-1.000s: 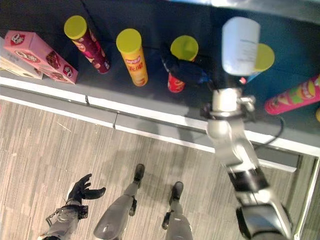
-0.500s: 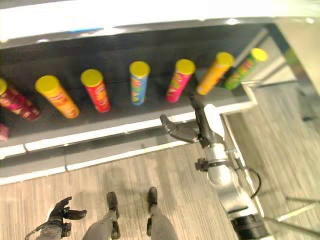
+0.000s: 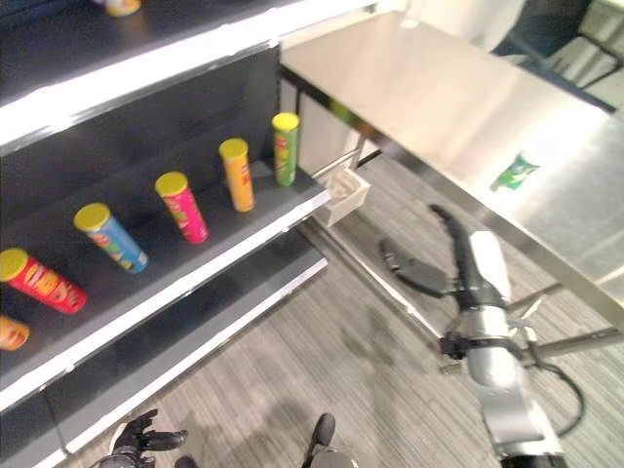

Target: Put the goods on the table back onto the shelves and tidy them up.

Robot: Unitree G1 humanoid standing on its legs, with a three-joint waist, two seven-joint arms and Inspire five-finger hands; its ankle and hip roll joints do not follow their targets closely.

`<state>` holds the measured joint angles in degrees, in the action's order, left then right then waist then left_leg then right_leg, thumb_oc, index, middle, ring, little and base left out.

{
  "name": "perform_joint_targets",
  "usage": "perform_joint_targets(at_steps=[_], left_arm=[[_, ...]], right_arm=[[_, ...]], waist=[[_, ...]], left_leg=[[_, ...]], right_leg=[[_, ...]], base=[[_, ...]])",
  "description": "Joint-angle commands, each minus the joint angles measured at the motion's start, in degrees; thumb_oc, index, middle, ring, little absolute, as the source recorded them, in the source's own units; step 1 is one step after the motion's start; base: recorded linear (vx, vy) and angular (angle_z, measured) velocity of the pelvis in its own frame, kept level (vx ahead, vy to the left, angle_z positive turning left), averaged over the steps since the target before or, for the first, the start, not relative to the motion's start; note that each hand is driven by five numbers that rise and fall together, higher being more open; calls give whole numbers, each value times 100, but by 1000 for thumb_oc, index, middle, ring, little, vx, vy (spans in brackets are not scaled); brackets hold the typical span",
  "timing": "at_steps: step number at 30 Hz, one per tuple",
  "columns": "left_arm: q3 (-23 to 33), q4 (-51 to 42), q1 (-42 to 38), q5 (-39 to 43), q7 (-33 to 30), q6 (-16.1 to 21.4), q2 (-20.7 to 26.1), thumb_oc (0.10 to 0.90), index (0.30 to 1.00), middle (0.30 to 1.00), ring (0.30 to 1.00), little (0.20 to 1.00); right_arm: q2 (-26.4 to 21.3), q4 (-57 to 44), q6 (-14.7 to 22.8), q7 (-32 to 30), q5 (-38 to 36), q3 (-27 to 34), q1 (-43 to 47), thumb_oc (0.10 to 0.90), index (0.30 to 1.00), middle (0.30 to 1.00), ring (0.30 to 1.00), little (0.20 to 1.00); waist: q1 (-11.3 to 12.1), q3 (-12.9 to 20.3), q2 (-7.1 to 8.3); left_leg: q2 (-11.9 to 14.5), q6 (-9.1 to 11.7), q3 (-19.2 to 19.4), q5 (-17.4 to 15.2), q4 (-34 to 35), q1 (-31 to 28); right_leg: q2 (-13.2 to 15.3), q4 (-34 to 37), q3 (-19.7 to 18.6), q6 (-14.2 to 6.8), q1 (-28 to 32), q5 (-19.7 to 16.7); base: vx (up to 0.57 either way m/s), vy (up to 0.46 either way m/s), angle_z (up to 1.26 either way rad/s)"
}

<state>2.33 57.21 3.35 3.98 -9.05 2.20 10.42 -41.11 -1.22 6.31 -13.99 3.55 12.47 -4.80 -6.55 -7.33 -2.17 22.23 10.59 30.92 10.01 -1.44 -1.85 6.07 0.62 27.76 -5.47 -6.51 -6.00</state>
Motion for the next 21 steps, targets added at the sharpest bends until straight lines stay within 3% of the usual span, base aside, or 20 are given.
perform_joint_targets(at_steps=[1, 3, 4, 5, 9, 12, 13, 14, 16, 19, 20, 21], left_arm=[[-49, -305, 63, 1, -31, 106, 736, 800, 900, 900, 900, 900], [-77, -374, 63, 72, -37, 105, 693, 800, 900, 900, 900, 900], [-117, -459, 141, 171, -41, 114, 622, 800, 900, 900, 900, 900], [-154, -468, 159, 221, -30, 131, 612, 800, 900, 900, 900, 900], [-295, -439, 176, 311, 15, 158, 566, 800, 900, 900, 900, 900], [-390, -359, 189, 274, 54, 152, 542, 800, 900, 900, 900, 900], [-414, -274, 230, 234, 70, 145, 532, 800, 900, 900, 900, 900], [-412, -273, 230, 233, 69, 147, 528, 800, 900, 900, 900, 900], [-479, -109, 270, 224, 93, 146, 487, 800, 900, 900, 900, 900], [-460, -19, 286, 177, 115, 116, 453, 800, 900, 900, 900, 900], [-403, 118, 346, 109, 117, 93, 413, 800, 900, 900, 900, 900], [-355, 243, 320, 47, 100, 72, 396, 800, 900, 900, 900, 900]], right_arm=[[-42, -749, 526, -378, -169, 379, 351, 800, 900, 900, 900, 900], [-114, -742, 539, -442, -185, 410, 406, 800, 900, 900, 900, 900], [-186, -710, 541, -477, -208, 265, 612, 800, 900, 900, 900, 900], [-267, -701, 529, -486, -180, 216, 713, 800, 900, 900, 900, 900], [-417, -602, 552, -560, -226, 135, 1007, 800, 900, 900, 900, 900], [-516, -573, 562, -627, -188, 142, 1145, 800, 900, 900, 900, 900], [-548, -525, 570, -664, -174, 66, 1262, 800, 900, 900, 900, 900], [-552, -521, 572, -666, -174, 59, 1268, 800, 900, 900, 900, 900], [-649, -301, 525, -776, -123, -86, 1466, 800, 900, 900, 900, 900], [-671, -330, 472, -792, -66, -63, 1518, 800, 900, 900, 900, 900], [-653, -371, 440, -765, 40, -70, 1520, 800, 900, 900, 900, 900], [-620, -451, 403, -731, 126, 25, 1442, 800, 900, 900, 900, 900]], waist=[[281, 34, 371], [333, 3, 372], [495, -21, 515], [563, -31, 563], [745, -70, 623], [866, -139, 551], [965, -164, 459], [972, -181, 464], [1130, -298, 320], [1220, -332, 214], [1245, -247, 156], [1194, -147, 208]], left_leg=[[75, 177, -202, -484, -647, -150], [89, 118, -606, -333, -1016, -30], [-455, -272, -1440, -789, -1322, 290], [-712, -367, -1794, -1022, -1319, 361], [-1189, -462, -2413, -1502, -1242, 670], [-1574, -413, -2746, -1274, -942, 1077], [-1863, -463, -2935, -1076, -538, 1160], [-1870, -465, -2922, -1058, -492, 1114], [-2207, -377, -3091, -641, -141, 1684], [-2198, -305, -2880, -399, 46, 1866], [-2122, -388, -2818, -266, 287, 1623], [-2100, -395, -2827, -166, 207, 1509]], right_leg=[[139, -229, -234, -510, 203, 903], [-34, -255, -364, -385, 278, 1052], [-80, -252, -601, -279, 300, 1039], [-133, -222, -824, -258, 369, 1059], [-200, -99, -1214, -243, 545, 1102], [-318, -49, -1398, -229, 681, 1102], [-461, -10, -1542, -215, 759, 1122], [-453, -8, -1552, -218, 780, 1125], [-651, 10, -1780, -174, 1069, 1318], [-777, 16, -1986, -130, 1358, 1511], [-825, 59, -2131, -156, 1552, 1607], [-726, 32, -2148, -201, 1725, 1726]], base=[[81, -187, -42], [61, -247, -77], [74, -276, -78], [110, -246, -99], [109, -84, -110], [123, -49, -26], [119, -12, -69], [192, -20, -80], [288, -2, -122], [358, 69, -52], [463, 132, -36], [534, 161, -76]])
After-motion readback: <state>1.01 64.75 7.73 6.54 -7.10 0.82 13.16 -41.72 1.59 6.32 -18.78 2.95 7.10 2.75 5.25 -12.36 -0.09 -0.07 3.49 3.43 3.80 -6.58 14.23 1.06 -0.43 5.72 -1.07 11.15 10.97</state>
